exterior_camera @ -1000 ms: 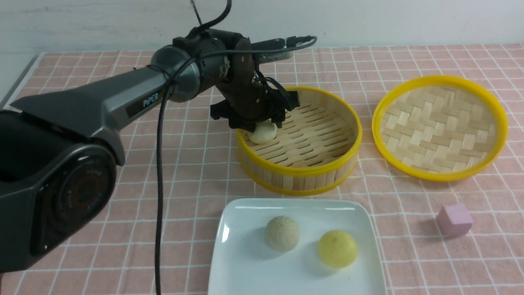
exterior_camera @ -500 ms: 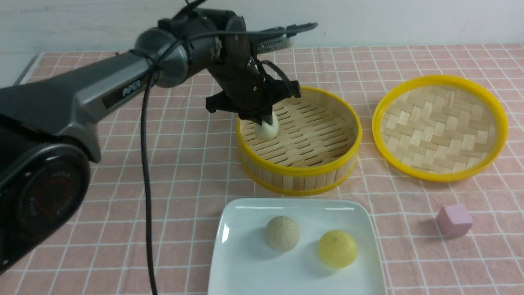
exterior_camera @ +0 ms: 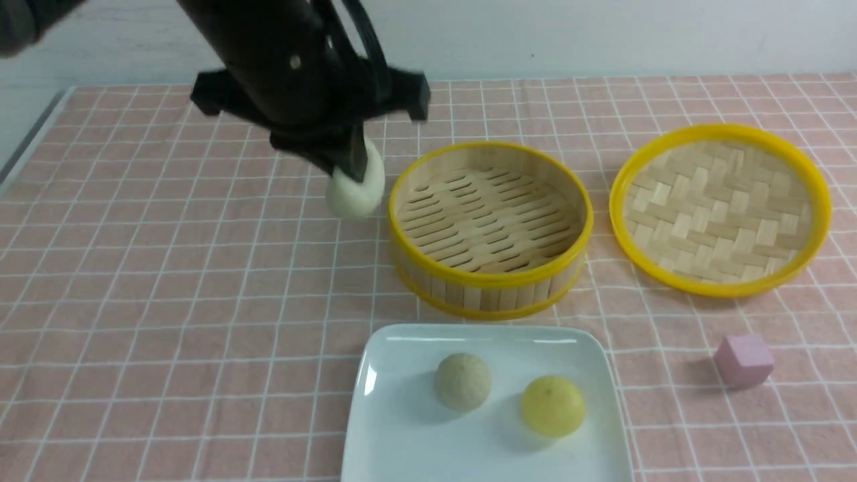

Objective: Put the steamed buns into the plate on the pink tablecloth.
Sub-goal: 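Carry the bun from the bamboo steamer to the plate with the left gripper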

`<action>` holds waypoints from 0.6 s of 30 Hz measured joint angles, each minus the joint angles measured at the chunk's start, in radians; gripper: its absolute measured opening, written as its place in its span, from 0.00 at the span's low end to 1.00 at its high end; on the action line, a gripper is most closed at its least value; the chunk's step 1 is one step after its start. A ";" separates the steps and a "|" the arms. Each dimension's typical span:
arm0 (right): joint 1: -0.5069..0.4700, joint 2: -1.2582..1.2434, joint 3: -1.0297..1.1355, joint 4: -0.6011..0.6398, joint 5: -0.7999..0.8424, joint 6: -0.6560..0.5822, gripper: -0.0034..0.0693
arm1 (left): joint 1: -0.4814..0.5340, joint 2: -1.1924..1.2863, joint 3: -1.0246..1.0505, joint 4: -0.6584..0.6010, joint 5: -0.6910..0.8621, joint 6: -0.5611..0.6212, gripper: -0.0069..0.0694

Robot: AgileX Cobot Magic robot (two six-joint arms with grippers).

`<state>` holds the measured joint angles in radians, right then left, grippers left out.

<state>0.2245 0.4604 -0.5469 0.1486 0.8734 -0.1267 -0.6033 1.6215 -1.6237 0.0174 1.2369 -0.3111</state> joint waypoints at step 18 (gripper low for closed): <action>0.000 0.000 0.000 0.000 -0.019 0.000 0.28 | -0.228 0.054 0.525 0.142 -0.389 -0.362 0.24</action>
<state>0.2245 0.4604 -0.5469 0.1486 0.8546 -0.1267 -0.8316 1.6757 -1.0992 0.1590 0.8482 -0.6735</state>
